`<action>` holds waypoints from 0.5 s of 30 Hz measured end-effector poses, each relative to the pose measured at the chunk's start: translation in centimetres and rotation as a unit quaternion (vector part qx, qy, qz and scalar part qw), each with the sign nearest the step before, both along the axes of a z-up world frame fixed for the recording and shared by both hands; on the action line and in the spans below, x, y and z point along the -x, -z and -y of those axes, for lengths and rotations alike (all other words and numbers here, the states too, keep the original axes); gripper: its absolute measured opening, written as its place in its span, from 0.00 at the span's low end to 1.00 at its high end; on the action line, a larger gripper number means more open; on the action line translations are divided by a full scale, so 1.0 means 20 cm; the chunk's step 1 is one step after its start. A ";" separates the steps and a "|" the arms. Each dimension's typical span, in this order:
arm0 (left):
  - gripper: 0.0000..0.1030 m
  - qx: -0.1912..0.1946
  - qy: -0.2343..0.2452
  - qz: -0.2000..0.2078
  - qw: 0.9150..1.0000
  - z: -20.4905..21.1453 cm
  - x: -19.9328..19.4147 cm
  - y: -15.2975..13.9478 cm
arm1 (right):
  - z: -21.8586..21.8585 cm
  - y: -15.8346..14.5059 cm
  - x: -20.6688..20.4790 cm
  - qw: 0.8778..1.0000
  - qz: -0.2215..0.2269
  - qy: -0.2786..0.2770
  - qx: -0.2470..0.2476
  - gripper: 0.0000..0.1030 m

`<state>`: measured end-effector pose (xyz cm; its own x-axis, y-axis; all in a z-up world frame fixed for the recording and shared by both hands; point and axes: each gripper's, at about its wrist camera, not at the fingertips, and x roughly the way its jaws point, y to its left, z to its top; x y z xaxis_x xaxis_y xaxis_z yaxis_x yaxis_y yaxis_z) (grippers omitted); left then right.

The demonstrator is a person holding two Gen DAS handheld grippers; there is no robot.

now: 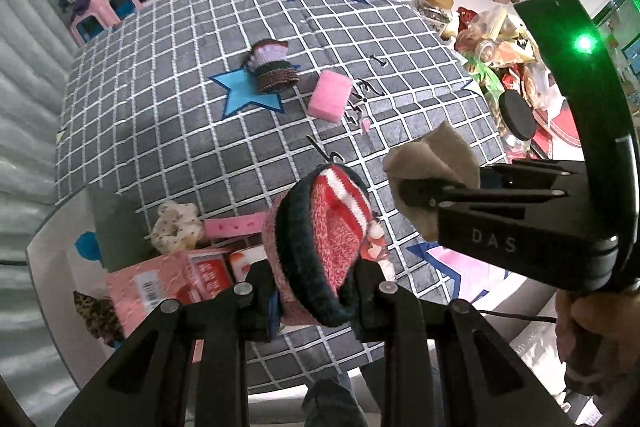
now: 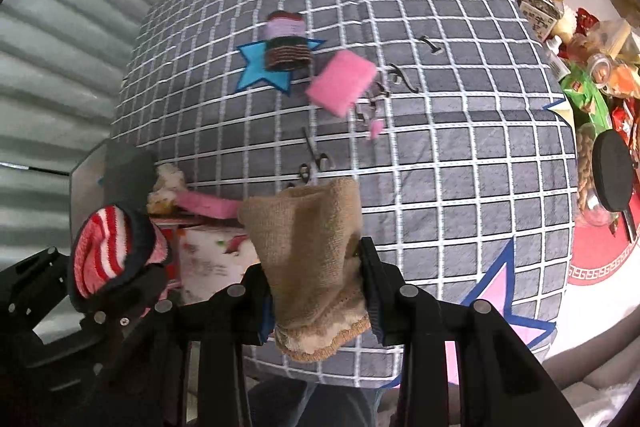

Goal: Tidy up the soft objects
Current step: 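Carry the knit hat and beige sock over the white box with both tools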

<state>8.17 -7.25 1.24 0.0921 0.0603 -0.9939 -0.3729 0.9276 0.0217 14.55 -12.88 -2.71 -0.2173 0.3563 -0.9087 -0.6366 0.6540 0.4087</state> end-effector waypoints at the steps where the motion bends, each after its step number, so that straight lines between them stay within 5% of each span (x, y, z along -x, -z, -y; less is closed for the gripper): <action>1: 0.27 -0.003 -0.003 0.003 1.000 0.00 0.02 -0.02 | -0.01 -0.02 0.02 1.000 0.003 -0.003 -0.002 0.36; 15: 0.27 -0.015 -0.046 0.029 0.998 -0.10 0.35 -0.20 | -0.08 -0.21 0.31 0.998 0.022 -0.053 -0.020 0.36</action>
<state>1.25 -5.31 5.33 0.1421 0.1004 -0.9847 -0.4582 0.8885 0.0245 8.28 -11.29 1.41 -0.2168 0.3703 -0.9032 -0.7191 0.5652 0.4043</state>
